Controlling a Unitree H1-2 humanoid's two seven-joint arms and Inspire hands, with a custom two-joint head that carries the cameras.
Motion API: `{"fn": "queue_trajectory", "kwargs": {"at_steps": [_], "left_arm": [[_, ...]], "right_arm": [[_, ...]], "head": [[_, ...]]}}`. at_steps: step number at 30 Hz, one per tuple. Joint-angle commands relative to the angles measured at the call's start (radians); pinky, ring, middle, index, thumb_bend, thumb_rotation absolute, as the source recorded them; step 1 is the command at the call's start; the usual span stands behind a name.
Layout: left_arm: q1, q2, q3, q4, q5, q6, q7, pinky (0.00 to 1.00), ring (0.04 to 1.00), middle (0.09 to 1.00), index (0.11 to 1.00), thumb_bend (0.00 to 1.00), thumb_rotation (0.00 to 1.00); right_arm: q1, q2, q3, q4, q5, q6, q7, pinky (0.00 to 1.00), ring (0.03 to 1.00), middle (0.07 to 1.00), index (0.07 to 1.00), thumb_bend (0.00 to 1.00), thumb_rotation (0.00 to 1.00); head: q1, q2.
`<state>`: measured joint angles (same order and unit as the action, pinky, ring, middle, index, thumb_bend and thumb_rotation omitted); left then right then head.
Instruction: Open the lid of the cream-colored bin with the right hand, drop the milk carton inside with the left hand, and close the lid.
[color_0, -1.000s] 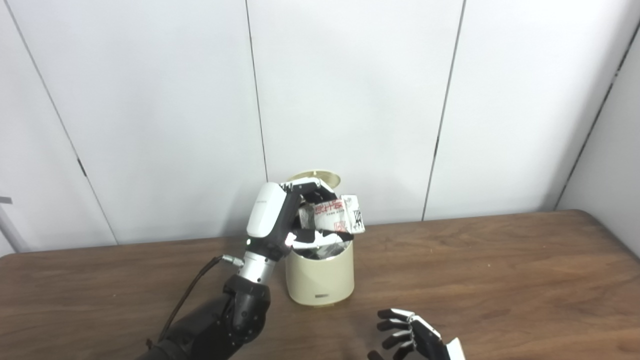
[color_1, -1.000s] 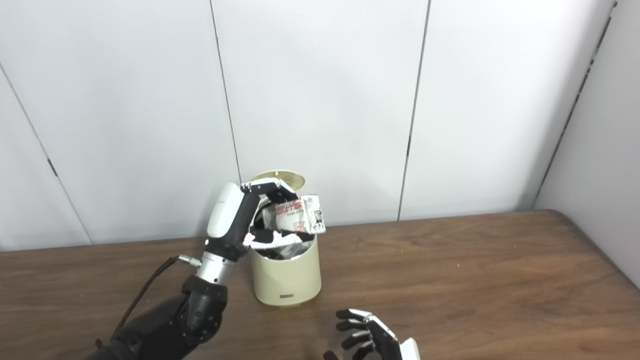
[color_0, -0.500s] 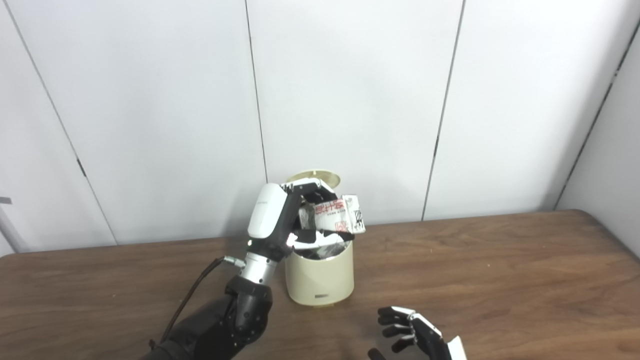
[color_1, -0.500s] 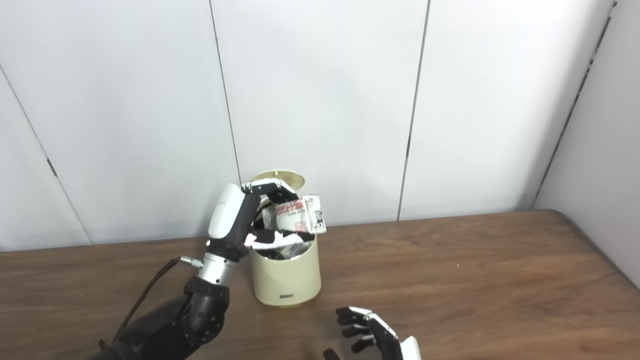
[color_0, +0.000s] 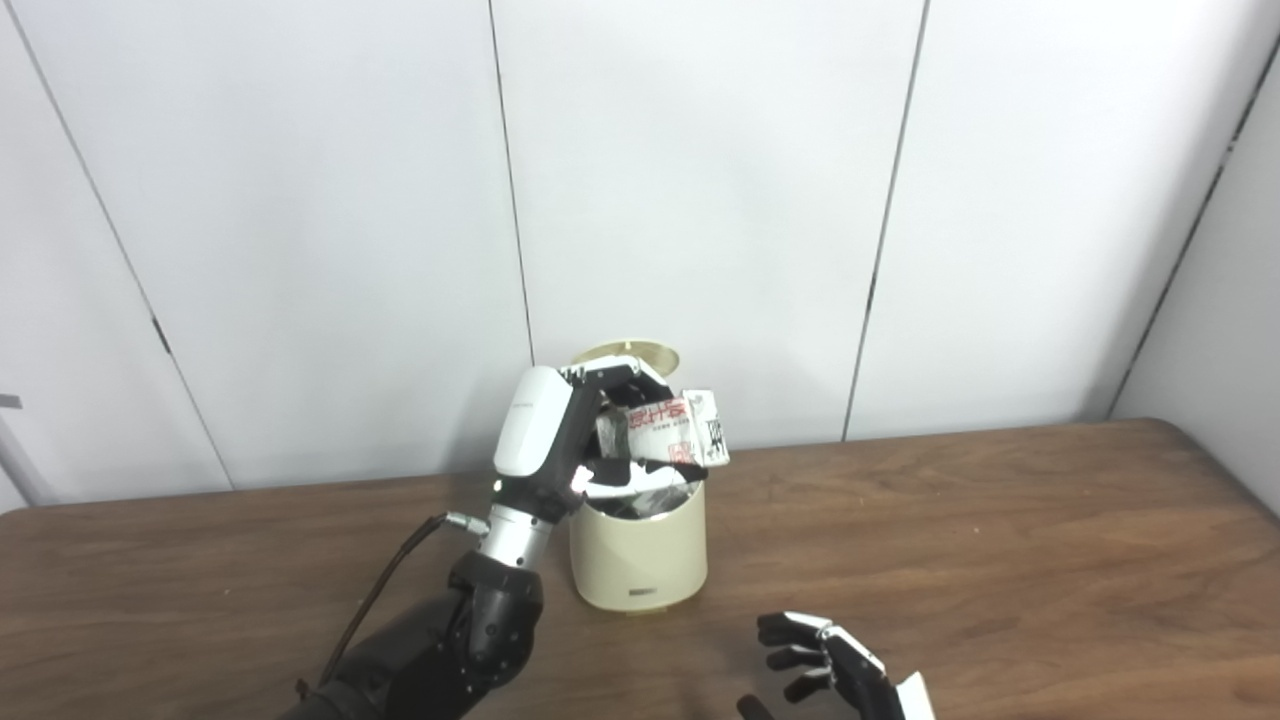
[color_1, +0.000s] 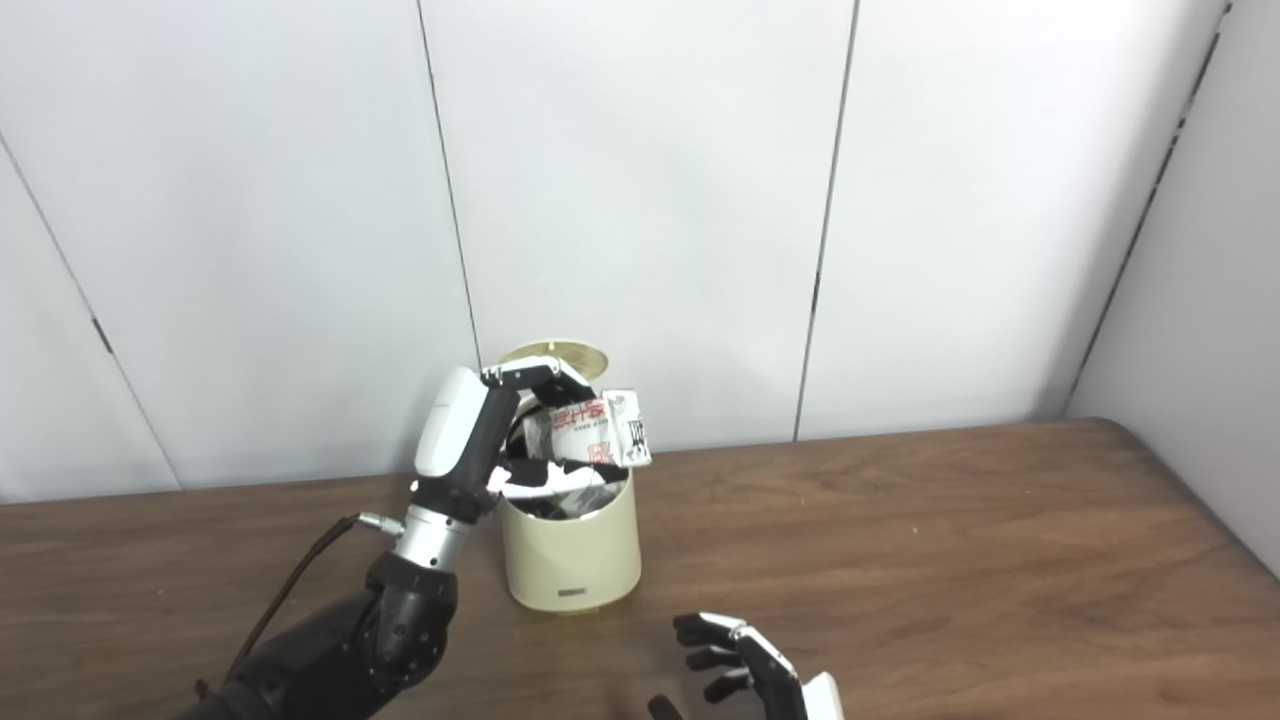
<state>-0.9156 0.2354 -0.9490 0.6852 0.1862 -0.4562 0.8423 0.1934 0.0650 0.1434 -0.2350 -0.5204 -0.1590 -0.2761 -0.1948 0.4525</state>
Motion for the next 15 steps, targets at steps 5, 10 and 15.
{"fn": "queue_trajectory", "kwargs": {"at_steps": [5,10,15], "left_arm": [[-0.052,0.017,0.034,-0.055,-0.016,-0.014,-0.002,0.51,0.453,0.503,0.447,0.5,0.0],[-0.057,0.023,0.048,-0.066,-0.013,-0.014,-0.005,0.52,0.454,0.503,0.445,0.5,0.0],[-0.066,0.03,0.054,-0.07,-0.007,-0.014,0.002,0.51,0.454,0.501,0.447,0.5,0.0]], "right_arm": [[0.048,0.004,-0.001,-0.021,-0.004,-0.014,-0.006,0.4,0.561,0.64,0.672,0.23,0.06],[0.044,0.003,-0.001,-0.015,0.001,-0.022,-0.008,0.46,0.603,0.66,0.669,0.23,0.05],[0.042,0.003,-0.002,-0.011,0.002,-0.023,-0.01,0.4,0.565,0.64,0.671,0.23,0.05]], "head": [[0.002,-0.001],[0.002,-0.002],[0.003,-0.005]]}}
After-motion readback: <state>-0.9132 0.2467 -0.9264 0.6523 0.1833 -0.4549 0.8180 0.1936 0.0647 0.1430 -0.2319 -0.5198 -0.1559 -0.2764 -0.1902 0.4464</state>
